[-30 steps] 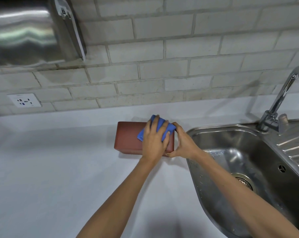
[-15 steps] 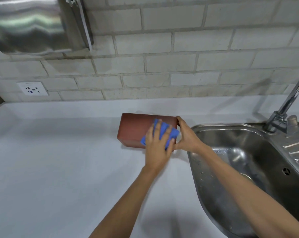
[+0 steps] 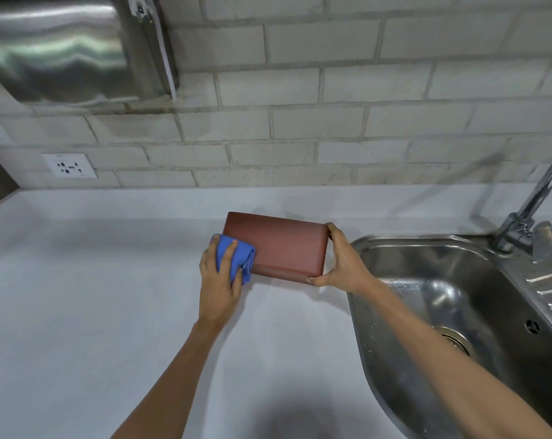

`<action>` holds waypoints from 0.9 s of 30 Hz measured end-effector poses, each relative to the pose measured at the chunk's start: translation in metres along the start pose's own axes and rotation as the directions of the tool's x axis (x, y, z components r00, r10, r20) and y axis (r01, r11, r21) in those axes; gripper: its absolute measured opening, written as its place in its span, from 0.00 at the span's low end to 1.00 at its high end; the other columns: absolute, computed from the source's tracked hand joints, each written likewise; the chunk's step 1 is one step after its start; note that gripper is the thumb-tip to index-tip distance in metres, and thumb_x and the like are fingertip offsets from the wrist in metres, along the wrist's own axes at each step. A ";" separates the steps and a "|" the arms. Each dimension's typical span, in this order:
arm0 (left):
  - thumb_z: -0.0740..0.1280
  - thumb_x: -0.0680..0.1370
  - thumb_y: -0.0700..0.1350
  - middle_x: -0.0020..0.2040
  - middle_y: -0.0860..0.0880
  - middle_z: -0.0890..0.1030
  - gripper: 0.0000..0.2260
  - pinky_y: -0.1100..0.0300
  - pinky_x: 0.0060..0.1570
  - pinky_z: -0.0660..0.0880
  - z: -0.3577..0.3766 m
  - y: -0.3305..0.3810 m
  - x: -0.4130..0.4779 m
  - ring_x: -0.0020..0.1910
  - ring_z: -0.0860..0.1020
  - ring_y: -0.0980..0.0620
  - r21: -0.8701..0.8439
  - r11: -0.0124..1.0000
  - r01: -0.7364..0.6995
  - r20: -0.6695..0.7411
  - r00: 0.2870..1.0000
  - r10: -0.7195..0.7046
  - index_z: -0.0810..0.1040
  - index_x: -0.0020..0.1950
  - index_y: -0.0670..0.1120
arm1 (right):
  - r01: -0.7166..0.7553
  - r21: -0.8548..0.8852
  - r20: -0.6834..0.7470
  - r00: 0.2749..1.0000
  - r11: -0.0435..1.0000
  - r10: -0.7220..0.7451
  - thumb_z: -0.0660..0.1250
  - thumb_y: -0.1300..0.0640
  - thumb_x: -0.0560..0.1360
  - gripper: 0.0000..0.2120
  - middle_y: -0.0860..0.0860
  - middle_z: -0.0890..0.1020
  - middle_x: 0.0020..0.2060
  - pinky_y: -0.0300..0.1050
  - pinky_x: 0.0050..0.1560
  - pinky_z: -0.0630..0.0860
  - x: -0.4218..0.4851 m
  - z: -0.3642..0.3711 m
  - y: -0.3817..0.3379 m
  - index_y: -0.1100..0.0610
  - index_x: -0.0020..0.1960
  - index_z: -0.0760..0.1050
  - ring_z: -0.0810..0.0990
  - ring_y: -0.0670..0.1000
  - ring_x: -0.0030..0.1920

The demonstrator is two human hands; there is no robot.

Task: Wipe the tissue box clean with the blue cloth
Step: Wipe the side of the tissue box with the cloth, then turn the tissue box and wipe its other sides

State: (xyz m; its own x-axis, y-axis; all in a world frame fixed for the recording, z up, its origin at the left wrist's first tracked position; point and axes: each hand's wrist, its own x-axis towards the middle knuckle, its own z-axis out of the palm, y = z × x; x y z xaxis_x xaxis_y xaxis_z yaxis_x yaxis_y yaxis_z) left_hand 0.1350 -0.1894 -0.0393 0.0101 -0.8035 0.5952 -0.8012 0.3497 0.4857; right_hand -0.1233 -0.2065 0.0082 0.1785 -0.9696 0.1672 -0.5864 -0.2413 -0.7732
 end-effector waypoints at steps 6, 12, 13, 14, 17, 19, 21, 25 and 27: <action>0.60 0.80 0.38 0.70 0.37 0.64 0.22 0.61 0.60 0.68 0.000 0.058 0.017 0.66 0.70 0.42 -0.583 0.563 0.585 -0.064 0.658 -0.750 0.63 0.73 0.40 | 0.089 -0.173 -0.194 0.973 0.981 -0.123 0.77 0.54 0.54 0.46 0.52 0.72 0.59 0.43 0.51 0.71 -0.036 0.026 -0.020 0.60 0.68 0.62 0.74 0.53 0.57; 0.61 0.79 0.47 0.66 0.37 0.74 0.21 0.45 0.60 0.75 0.002 0.076 0.001 0.60 0.76 0.38 -0.664 0.133 0.736 0.254 0.390 -0.885 0.66 0.71 0.42 | 0.068 -0.423 -0.370 0.897 0.904 -0.241 0.74 0.38 0.57 0.47 0.58 0.66 0.64 0.52 0.65 0.62 -0.062 0.087 -0.019 0.61 0.66 0.62 0.65 0.58 0.65; 0.63 0.78 0.50 0.64 0.37 0.76 0.22 0.44 0.60 0.76 0.002 0.080 -0.007 0.59 0.77 0.38 -0.673 0.107 0.732 0.294 0.397 -0.869 0.66 0.70 0.42 | 0.066 -0.445 -0.387 0.885 0.893 -0.259 0.76 0.39 0.55 0.47 0.57 0.66 0.63 0.52 0.64 0.62 -0.064 0.094 -0.020 0.60 0.65 0.63 0.65 0.58 0.65; 0.66 0.75 0.54 0.62 0.39 0.77 0.26 0.44 0.59 0.76 0.001 0.086 -0.015 0.58 0.78 0.39 -0.675 0.069 0.734 0.344 0.397 -0.851 0.68 0.69 0.42 | 0.075 -0.469 -0.396 0.873 0.880 -0.285 0.78 0.41 0.53 0.47 0.58 0.66 0.62 0.53 0.63 0.63 -0.065 0.100 -0.022 0.60 0.64 0.64 0.66 0.58 0.64; 0.73 0.57 0.67 0.58 0.43 0.80 0.45 0.43 0.56 0.78 -0.004 0.092 -0.033 0.55 0.80 0.42 -0.622 0.014 0.783 0.451 0.372 -0.811 0.70 0.67 0.45 | 0.147 -0.563 -0.372 0.833 0.813 -0.409 0.80 0.49 0.50 0.44 0.59 0.67 0.60 0.53 0.62 0.64 -0.074 0.113 -0.019 0.58 0.61 0.66 0.68 0.58 0.62; 0.75 0.51 0.67 0.58 0.42 0.80 0.49 0.44 0.55 0.79 -0.004 0.086 -0.040 0.54 0.81 0.43 -0.599 0.046 0.799 0.446 0.381 -0.810 0.70 0.67 0.44 | 0.178 -0.608 -0.341 0.821 0.774 -0.457 0.80 0.50 0.49 0.43 0.59 0.67 0.60 0.53 0.61 0.64 -0.079 0.121 -0.017 0.56 0.61 0.66 0.68 0.57 0.61; 0.76 0.51 0.64 0.57 0.42 0.80 0.48 0.45 0.54 0.80 -0.008 0.079 -0.040 0.52 0.81 0.43 -0.579 0.059 0.813 0.442 0.374 -0.815 0.71 0.66 0.43 | 0.187 -0.614 -0.342 0.812 0.766 -0.473 0.79 0.51 0.51 0.42 0.59 0.68 0.60 0.53 0.60 0.65 -0.082 0.128 -0.018 0.55 0.61 0.67 0.69 0.57 0.61; 0.77 0.61 0.54 0.55 0.42 0.81 0.35 0.49 0.52 0.80 -0.015 0.070 -0.038 0.50 0.81 0.44 -0.586 0.072 0.807 0.437 0.389 -0.811 0.73 0.62 0.40 | 0.211 -0.656 -0.309 0.801 0.724 -0.513 0.80 0.49 0.53 0.41 0.58 0.68 0.59 0.52 0.59 0.66 -0.081 0.133 -0.020 0.54 0.61 0.67 0.69 0.56 0.60; 0.75 0.68 0.48 0.53 0.41 0.81 0.25 0.53 0.47 0.79 -0.018 0.068 -0.037 0.46 0.80 0.45 -0.603 0.095 0.792 0.408 0.408 -0.817 0.74 0.60 0.38 | 0.215 -0.700 -0.278 0.797 0.681 -0.537 0.80 0.46 0.53 0.42 0.58 0.68 0.59 0.52 0.59 0.65 -0.080 0.133 -0.020 0.54 0.62 0.67 0.69 0.56 0.60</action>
State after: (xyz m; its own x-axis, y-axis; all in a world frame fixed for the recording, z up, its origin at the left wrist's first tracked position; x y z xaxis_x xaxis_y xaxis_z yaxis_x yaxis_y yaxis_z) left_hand 0.0909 -0.1273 -0.0171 0.4140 -0.8102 -0.4150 0.2930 -0.3130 0.9034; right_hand -0.0208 -0.1185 -0.0714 0.2372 -0.6540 0.7184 -0.9141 -0.4005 -0.0628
